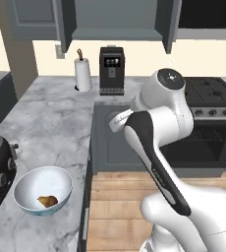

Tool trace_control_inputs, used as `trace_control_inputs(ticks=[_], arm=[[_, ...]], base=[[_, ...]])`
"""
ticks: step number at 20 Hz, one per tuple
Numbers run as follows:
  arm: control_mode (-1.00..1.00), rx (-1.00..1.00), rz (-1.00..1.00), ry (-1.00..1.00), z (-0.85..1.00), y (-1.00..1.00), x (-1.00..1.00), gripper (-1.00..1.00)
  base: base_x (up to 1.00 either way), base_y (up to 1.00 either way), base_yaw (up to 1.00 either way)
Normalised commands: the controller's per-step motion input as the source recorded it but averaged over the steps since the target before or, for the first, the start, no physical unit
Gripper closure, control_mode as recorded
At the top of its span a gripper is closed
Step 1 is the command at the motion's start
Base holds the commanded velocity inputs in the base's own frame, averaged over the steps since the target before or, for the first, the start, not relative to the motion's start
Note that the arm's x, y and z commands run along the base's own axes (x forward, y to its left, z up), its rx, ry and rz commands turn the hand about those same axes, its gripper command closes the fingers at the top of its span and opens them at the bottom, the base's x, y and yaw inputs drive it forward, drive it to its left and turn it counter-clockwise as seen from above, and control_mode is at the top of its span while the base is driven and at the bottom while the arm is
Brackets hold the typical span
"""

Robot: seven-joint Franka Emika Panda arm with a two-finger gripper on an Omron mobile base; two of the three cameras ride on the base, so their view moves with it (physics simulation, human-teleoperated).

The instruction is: Pick the pears from the cabinet and place them in one bowl. Pick the apple from the sink and place it in the other bowl.

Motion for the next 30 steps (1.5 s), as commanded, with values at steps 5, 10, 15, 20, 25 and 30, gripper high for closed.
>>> trace_control_inputs(ticks=[5, 10, 15, 20, 25, 30], arm=[[1.0, 0.0, 0.0, 0.0, 0.0, 0.0, 0.0, 1.0], [1.0, 0.0, 0.0, 0.0, 0.0, 0.0, 0.0, 1.0], [1.0, 0.0, 0.0, 0.0, 0.0, 0.0, 0.0, 1.0], [1.0, 0.0, 0.0, 0.0, 0.0, 0.0, 0.0, 1.0], [1.0, 0.0, 0.0, 0.0, 0.0, 0.0, 0.0, 1.0], [-1.0, 0.0, 0.0, 0.0, 0.0, 0.0, 0.0, 1.0]], base=[[-0.38, 0.05, 0.3], [-0.29, 0.01, 0.2], [-0.23, 0.0, 0.18], [-0.05, 0.0, 0.07], [0.0, 0.0, 0.0], [0.0, 0.0, 0.0]])
